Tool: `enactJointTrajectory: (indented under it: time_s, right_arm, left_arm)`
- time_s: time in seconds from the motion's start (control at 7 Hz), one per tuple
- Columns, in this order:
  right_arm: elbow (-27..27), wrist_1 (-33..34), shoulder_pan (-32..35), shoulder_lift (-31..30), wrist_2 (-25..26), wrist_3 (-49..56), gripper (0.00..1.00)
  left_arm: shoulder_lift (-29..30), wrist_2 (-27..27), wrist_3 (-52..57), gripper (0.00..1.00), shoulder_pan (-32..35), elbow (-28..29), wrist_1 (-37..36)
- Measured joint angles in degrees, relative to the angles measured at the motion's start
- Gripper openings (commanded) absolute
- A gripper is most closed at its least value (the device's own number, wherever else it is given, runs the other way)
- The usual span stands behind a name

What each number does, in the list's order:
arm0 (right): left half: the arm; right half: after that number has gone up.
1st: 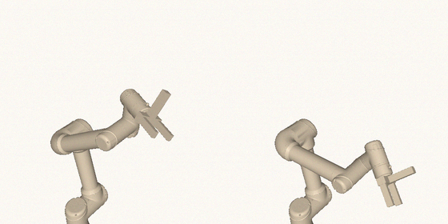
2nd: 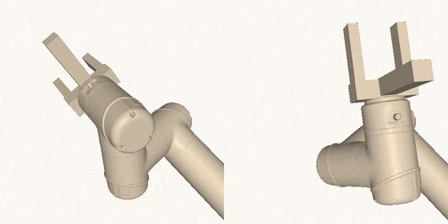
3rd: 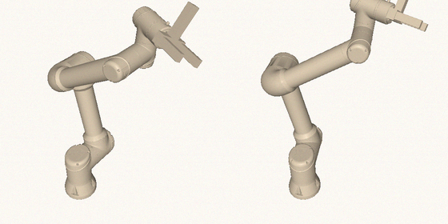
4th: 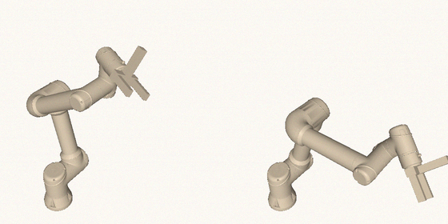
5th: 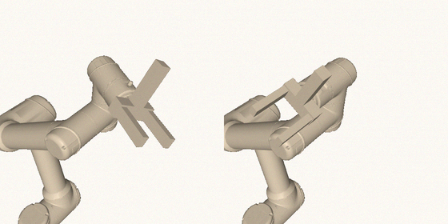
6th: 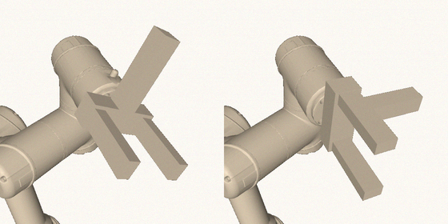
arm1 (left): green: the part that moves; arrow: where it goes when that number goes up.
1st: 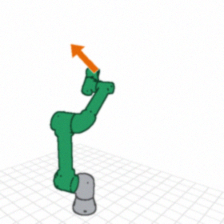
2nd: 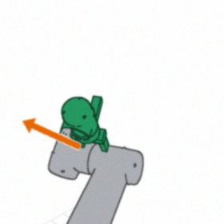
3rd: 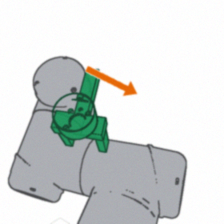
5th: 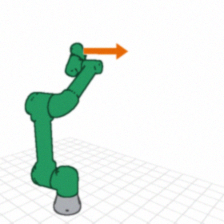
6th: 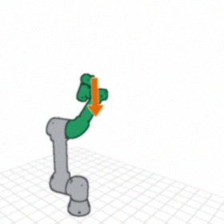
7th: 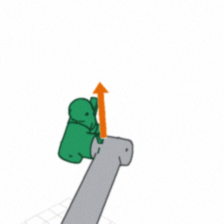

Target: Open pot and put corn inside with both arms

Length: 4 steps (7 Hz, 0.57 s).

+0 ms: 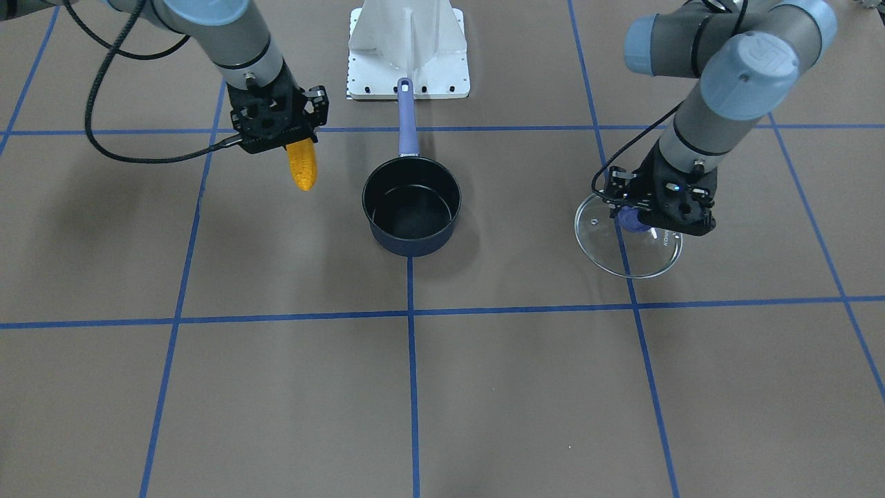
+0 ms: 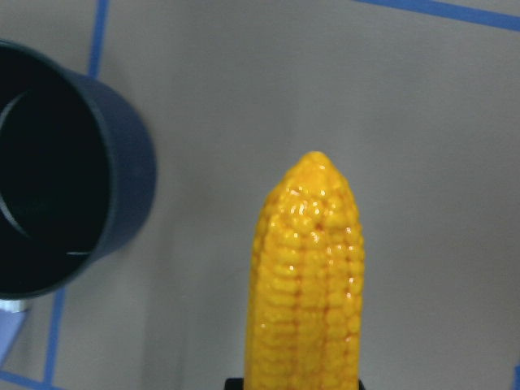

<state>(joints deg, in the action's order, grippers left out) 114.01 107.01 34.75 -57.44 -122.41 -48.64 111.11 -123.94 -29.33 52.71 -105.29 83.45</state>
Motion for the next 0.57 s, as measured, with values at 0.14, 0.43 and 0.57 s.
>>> enactJointTrajectory:
  time_s: [0.14,0.43,0.57]
  right_arm:
    - [-3.7,0.2,-1.4,4.5,0.7,-0.1,0.40]
    - [-9.8,-0.3,-3.5,10.3,2.4,0.4,0.40]
    - [-13.5,-1.3,-3.8,12.2,2.5,0.7,0.41]
  left_arm:
    - [-1.9,-0.6,3.0,0.46,1.4,0.9,1.0]
    - [-4.5,-4.0,7.6,0.47,4.2,5.2,6.4]
    - [-5.0,-5.0,8.4,0.47,4.8,7.0,8.9]
